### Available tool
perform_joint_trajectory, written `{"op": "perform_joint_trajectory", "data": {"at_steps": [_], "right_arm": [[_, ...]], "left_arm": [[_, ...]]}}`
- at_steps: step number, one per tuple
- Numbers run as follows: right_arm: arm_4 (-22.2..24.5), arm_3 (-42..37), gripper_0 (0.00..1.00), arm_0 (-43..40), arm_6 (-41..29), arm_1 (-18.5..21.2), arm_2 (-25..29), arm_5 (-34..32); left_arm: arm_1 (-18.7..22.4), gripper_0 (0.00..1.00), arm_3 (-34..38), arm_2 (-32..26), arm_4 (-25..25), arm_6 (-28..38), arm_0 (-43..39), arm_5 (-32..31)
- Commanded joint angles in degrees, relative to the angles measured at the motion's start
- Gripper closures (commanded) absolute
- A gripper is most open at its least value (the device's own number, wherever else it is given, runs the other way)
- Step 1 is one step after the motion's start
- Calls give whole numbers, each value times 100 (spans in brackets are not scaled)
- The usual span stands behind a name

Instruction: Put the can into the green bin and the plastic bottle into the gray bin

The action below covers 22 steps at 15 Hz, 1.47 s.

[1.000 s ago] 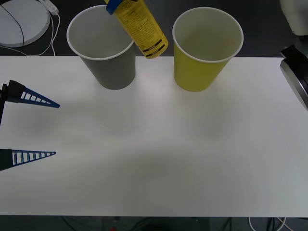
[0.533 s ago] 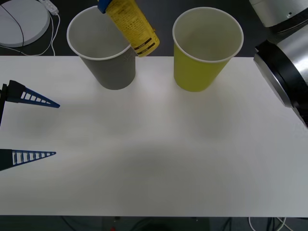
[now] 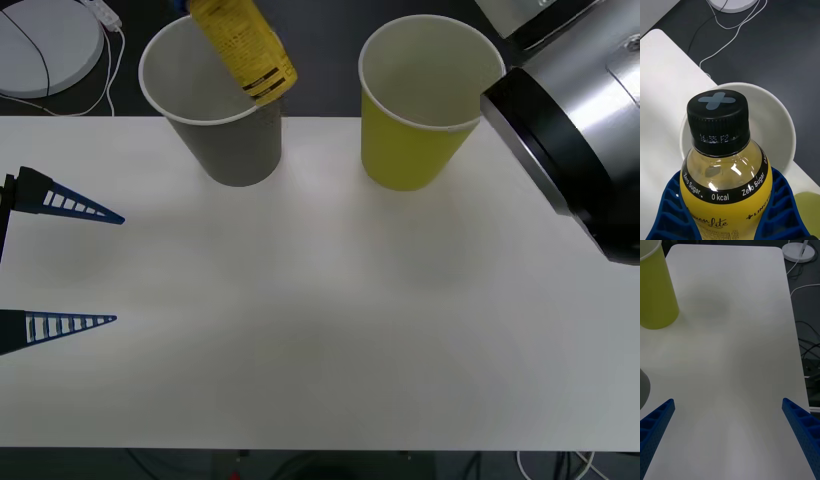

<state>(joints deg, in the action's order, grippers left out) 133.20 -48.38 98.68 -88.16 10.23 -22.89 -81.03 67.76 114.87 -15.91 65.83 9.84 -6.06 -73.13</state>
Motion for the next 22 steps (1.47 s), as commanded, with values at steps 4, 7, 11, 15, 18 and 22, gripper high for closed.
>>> {"op": "perform_joint_trajectory", "data": {"at_steps": [4,7,11,15,18,22], "right_arm": [[294,901,100,397,0,-364,-5,457],[452,1209,100,503,0,-505,13,650],[487,1525,100,644,0,-619,39,826],[487,1516,100,652,0,-628,48,843],[470,1516,100,644,0,-636,48,923],[452,1560,100,644,0,-716,48,1046]], "left_arm": [[0,0,0,0,0,0,0,0],[0,0,0,0,0,0,0,0],[0,0,0,0,0,0,0,0],[0,0,0,0,0,0,0,0],[0,0,0,0,0,0,0,0],[0,0,0,0,0,0,0,0]]}}
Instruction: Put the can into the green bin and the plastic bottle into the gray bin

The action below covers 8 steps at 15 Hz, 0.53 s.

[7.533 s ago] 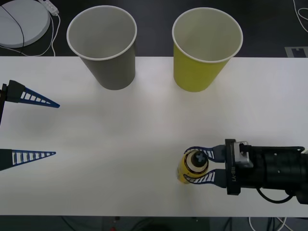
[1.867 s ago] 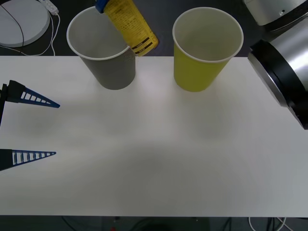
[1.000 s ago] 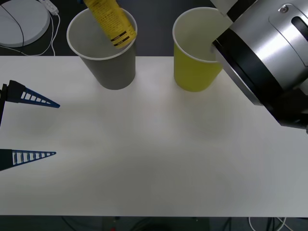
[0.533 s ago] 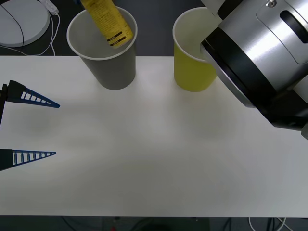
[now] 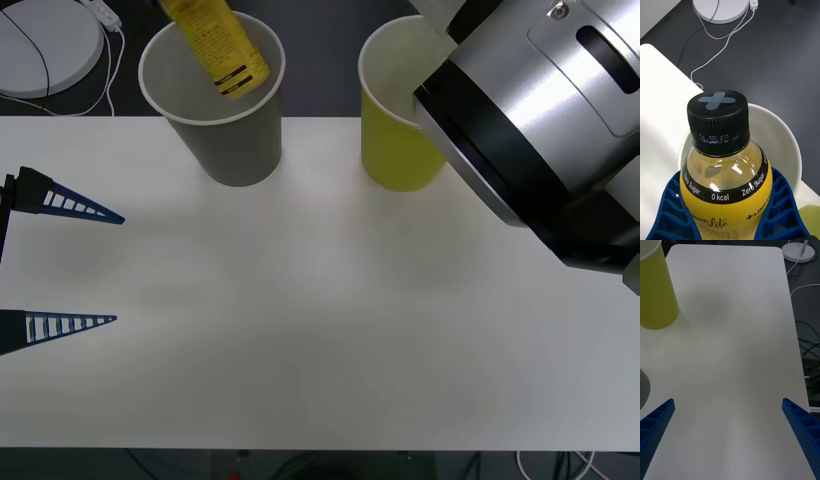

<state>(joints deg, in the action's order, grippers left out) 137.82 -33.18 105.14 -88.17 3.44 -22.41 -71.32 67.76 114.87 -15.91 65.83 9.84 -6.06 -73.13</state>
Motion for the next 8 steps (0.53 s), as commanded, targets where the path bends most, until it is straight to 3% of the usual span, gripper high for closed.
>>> {"op": "perform_joint_trajectory", "data": {"at_steps": [1,7,8], "right_arm": [[-45,110,100,-2,1,-45,27,153],[-89,198,100,-2,10,-80,35,320],[-80,198,63,-2,10,-80,35,338]], "left_arm": [[0,0,0,0,0,0,0,0],[0,0,0,0,0,0,0,0],[0,0,0,0,0,0,0,0]]}}
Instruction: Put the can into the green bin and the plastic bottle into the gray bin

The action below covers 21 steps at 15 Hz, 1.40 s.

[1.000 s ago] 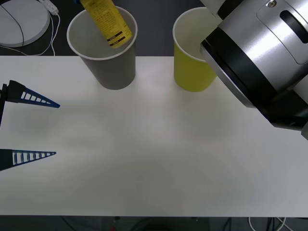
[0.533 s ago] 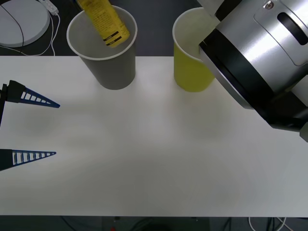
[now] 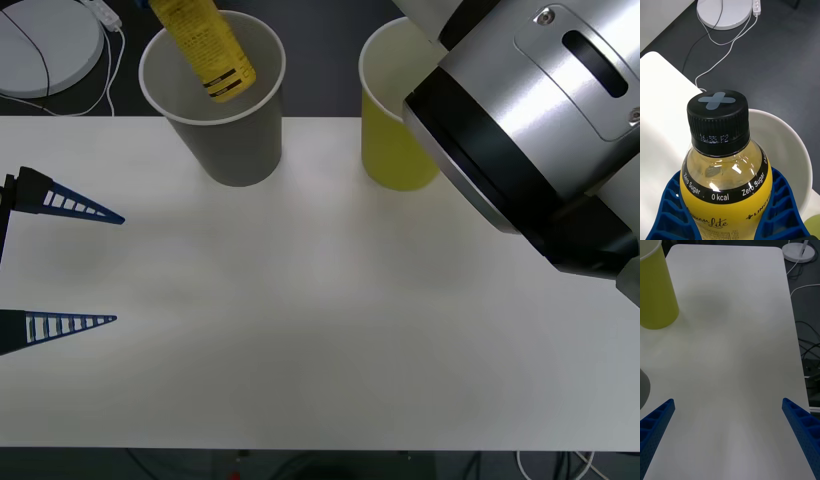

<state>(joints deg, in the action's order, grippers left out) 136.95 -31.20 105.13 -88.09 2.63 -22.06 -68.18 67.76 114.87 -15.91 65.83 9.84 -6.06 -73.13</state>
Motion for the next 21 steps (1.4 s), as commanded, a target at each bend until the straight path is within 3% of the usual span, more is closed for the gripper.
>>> {"op": "perform_joint_trajectory", "data": {"at_steps": [1,2,3,16,21], "right_arm": [[7,17,20,-1,11,0,-9,42],[-11,96,4,-1,143,0,0,103],[-55,219,0,-1,363,0,18,244],[-231,316,0,-1,627,9,114,332],[-714,299,0,-1,1084,176,185,33]], "left_arm": [[0,0,0,0,0,0,0,0],[0,0,0,0,0,0,0,0],[0,0,0,0,0,0,0,0],[0,0,0,0,0,0,0,0],[0,0,0,0,0,0,0,0]]}}
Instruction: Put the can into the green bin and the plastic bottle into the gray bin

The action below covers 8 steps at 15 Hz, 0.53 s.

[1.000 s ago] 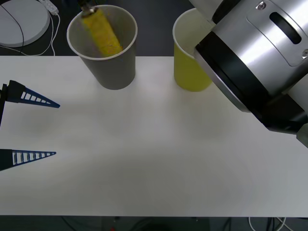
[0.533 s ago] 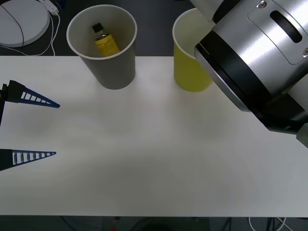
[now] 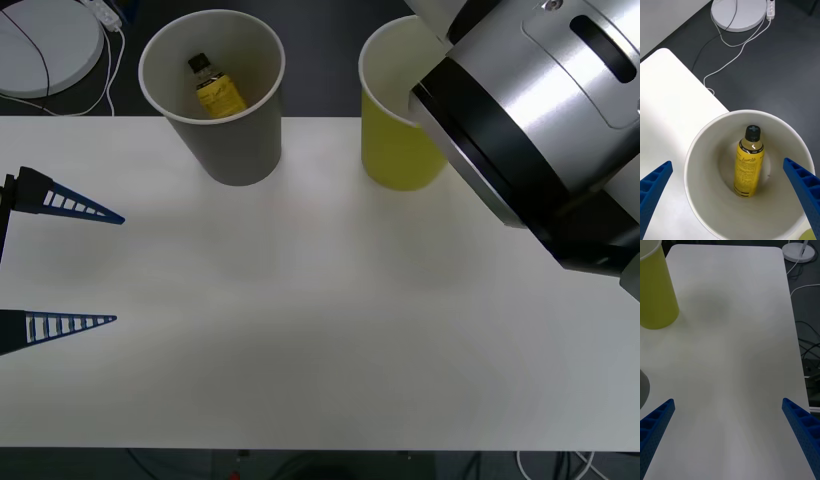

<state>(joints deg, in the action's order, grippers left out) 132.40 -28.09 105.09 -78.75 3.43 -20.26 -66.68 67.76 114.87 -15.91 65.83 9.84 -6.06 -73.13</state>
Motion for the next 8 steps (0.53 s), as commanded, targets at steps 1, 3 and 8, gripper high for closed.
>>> {"op": "perform_joint_trajectory", "data": {"at_steps": [1,3,8], "right_arm": [[-425,-21,0,3,334,149,4,-188],[-680,-65,0,-6,519,255,-22,-346],[-1120,-250,0,-6,642,404,-426,-451]], "left_arm": [[0,0,0,0,0,0,0,0],[0,0,0,0,0,0,0,0],[0,0,0,0,0,0,0,0]]}}
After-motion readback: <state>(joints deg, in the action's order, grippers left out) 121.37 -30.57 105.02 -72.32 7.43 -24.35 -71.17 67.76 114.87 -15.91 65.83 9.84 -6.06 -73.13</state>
